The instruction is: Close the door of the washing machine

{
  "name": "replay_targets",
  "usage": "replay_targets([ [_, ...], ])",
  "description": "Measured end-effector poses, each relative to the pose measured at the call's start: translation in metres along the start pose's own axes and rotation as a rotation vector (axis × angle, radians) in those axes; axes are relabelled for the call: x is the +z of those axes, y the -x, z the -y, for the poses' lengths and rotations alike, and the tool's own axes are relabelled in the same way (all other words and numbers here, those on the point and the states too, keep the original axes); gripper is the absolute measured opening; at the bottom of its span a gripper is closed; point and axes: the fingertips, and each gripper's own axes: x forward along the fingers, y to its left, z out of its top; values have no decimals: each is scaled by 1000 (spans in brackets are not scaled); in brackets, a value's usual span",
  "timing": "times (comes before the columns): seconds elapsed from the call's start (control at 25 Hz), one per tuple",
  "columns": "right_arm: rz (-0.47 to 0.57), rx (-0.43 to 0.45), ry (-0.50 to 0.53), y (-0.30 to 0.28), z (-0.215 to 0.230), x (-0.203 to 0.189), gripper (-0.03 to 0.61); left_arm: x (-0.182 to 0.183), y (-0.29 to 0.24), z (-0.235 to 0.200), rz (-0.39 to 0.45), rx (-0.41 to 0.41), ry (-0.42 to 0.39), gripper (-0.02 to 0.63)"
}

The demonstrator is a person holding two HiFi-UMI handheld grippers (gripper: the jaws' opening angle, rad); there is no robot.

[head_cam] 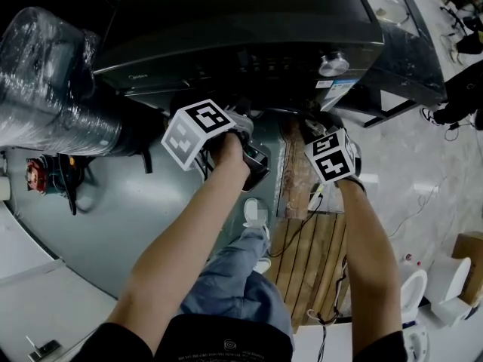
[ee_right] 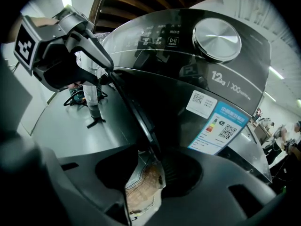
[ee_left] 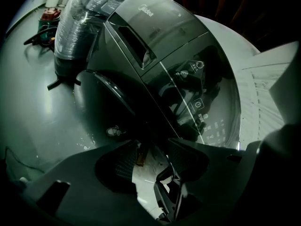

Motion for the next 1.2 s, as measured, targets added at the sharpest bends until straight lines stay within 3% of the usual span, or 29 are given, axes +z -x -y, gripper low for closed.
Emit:
replay_targets([
  [0.56, 31, -20, 17, -15, 17, 12, 160, 7, -11, 6, 8, -6, 9, 225],
  [1.2, -20, -22, 66, -21, 20, 12, 166, 9, -14, 7, 11, -10, 19, 227],
])
